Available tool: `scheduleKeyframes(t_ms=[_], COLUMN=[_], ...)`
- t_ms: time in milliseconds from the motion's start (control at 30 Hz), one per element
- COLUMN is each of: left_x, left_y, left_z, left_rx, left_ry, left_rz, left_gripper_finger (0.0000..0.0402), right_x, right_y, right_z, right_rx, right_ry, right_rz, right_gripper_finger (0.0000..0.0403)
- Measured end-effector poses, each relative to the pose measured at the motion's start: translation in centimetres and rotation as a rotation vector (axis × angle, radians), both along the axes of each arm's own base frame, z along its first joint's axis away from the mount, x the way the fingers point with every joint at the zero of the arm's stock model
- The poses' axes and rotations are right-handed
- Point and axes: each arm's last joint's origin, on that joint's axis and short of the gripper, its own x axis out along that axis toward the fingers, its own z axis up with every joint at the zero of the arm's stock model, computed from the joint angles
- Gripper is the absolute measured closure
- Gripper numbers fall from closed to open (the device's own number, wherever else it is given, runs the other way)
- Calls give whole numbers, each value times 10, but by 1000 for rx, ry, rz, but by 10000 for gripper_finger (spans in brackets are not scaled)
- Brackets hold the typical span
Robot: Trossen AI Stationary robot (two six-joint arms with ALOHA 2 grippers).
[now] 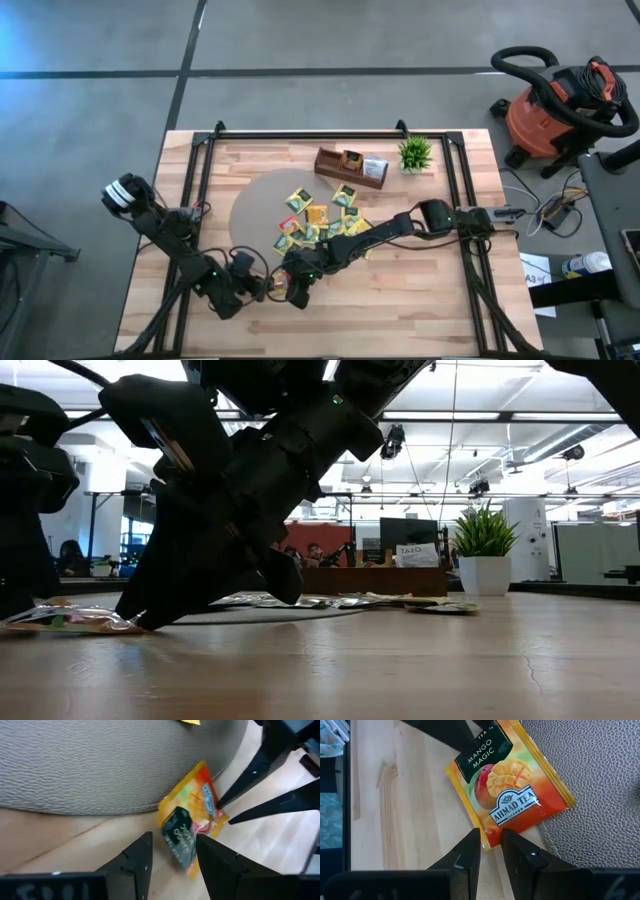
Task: Pick & Place Tea
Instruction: Put the red tea sachet into the middle compartment of the wooden organizer
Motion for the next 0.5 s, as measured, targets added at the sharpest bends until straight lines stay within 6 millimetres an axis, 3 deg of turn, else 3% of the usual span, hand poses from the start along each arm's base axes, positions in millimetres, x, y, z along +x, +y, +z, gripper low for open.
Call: scheduleKeyframes(t_ms=[233,500], left_x=[3,4], left_y=[-2,-2], left_z=[2,3], left_rx=[9,43], left_ry=[-40,-50], left_rz=[-24,-45], left_gripper_finger=[267,367], right_x=[1,1], right_y=[0,0], right_z=[1,1], right_rx=[3,4], right_ry=[-14,-17], right_rz=[0,0], right_gripper_finger=[321,321])
